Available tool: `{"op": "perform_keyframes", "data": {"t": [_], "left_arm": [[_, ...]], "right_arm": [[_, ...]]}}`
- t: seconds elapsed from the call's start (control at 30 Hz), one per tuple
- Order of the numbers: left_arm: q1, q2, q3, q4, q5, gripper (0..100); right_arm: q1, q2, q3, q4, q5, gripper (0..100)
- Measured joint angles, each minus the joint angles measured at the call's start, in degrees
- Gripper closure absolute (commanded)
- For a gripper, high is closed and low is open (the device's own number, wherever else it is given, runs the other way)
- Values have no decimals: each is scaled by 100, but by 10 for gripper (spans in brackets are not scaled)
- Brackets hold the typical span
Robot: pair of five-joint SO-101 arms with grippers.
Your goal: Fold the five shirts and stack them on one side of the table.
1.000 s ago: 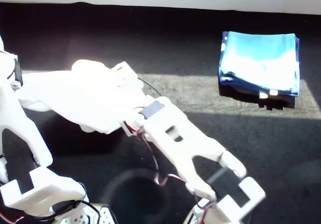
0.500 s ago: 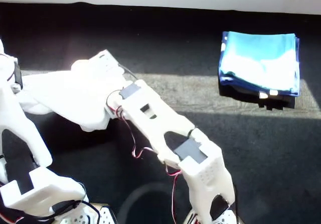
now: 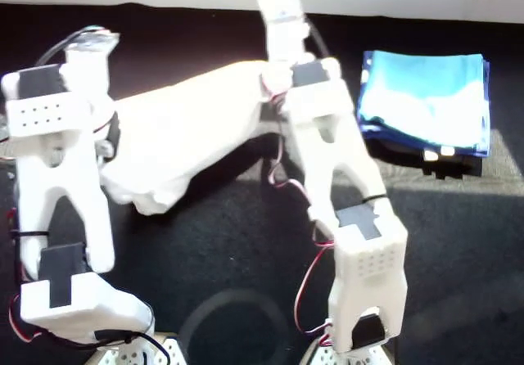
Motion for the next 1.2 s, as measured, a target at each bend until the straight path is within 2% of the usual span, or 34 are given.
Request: {"op": "perform_keyframes", "data": {"t": [0.13, 0.4, 0.63, 0.77, 0.87, 1.0, 1.2], "left_arm": [[809, -167, -527, 211, 0, 991], [2163, -1310, -1644, 422, -9, 991], [2848, -2277, -1934, 422, -9, 991], [3191, -2725, -1934, 404, 9, 991], [3235, -2971, -1934, 325, 281, 991], [3059, -3033, -1758, 325, 404, 991], [2048, -3051, -677, 316, 404, 991]], "right_arm": [[378, 0, -1345, 686, 158, 992], [738, 9, -3833, 1776, 615, 992], [1371, 9, -5653, 1952, 624, 992], [1714, 0, -5925, 1952, 862, 992], [1758, 0, -5925, 1952, 1073, 992], [1433, 0, -5925, 1793, 1134, 992], [475, 237, -5477, 1108, 1143, 992]]}}
